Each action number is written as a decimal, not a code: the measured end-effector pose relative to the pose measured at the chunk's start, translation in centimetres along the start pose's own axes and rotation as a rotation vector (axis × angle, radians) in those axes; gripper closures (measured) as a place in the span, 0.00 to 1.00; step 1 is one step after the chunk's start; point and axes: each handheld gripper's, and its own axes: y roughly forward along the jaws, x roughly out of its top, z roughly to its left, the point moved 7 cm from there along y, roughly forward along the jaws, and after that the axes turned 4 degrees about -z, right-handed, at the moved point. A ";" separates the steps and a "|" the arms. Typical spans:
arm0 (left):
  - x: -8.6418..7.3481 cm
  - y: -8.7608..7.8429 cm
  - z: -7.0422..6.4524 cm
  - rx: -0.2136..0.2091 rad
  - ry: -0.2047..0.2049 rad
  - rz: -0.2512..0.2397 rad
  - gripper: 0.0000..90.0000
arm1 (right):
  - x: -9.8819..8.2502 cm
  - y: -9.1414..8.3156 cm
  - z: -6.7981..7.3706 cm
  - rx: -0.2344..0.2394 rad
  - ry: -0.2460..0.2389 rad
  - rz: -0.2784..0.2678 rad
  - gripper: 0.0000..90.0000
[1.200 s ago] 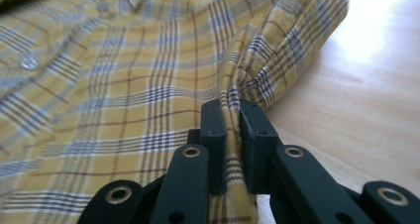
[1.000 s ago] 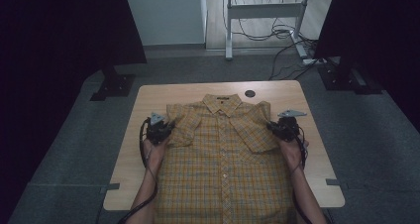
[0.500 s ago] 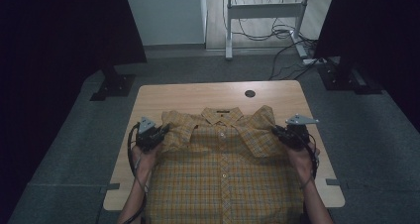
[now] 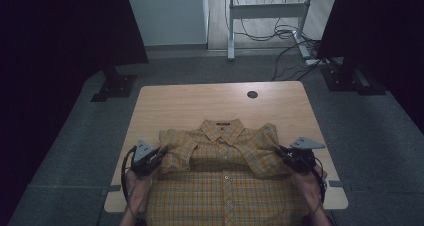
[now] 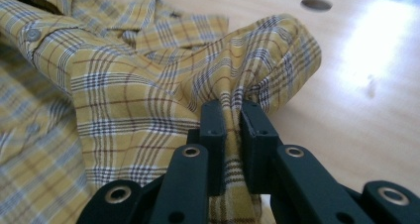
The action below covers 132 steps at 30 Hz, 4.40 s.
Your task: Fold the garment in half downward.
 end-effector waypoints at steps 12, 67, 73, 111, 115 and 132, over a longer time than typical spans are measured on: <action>-5.2 -0.9 -2.1 -0.049 0.026 0.145 0.92 | -5.1 -0.7 2.2 0.061 0.014 0.117 0.90; -0.7 11.0 4.8 0.011 -0.100 0.204 0.92 | -1.3 8.3 -4.7 -0.087 0.110 0.149 0.91; 3.7 7.8 4.7 0.036 -0.061 0.070 0.94 | 2.4 5.2 -3.9 -0.077 0.070 0.039 0.92; -1.3 1.6 3.0 -0.077 -0.242 0.160 0.58 | -2.5 0.6 -0.8 0.000 0.150 0.021 0.64; -1.1 3.5 4.5 -0.059 -0.285 0.203 0.57 | -1.7 1.9 -1.8 -0.025 0.164 0.025 0.60; -2.1 7.2 6.5 0.002 -0.326 0.275 0.84 | -1.5 6.3 -3.8 -0.076 0.149 0.131 0.91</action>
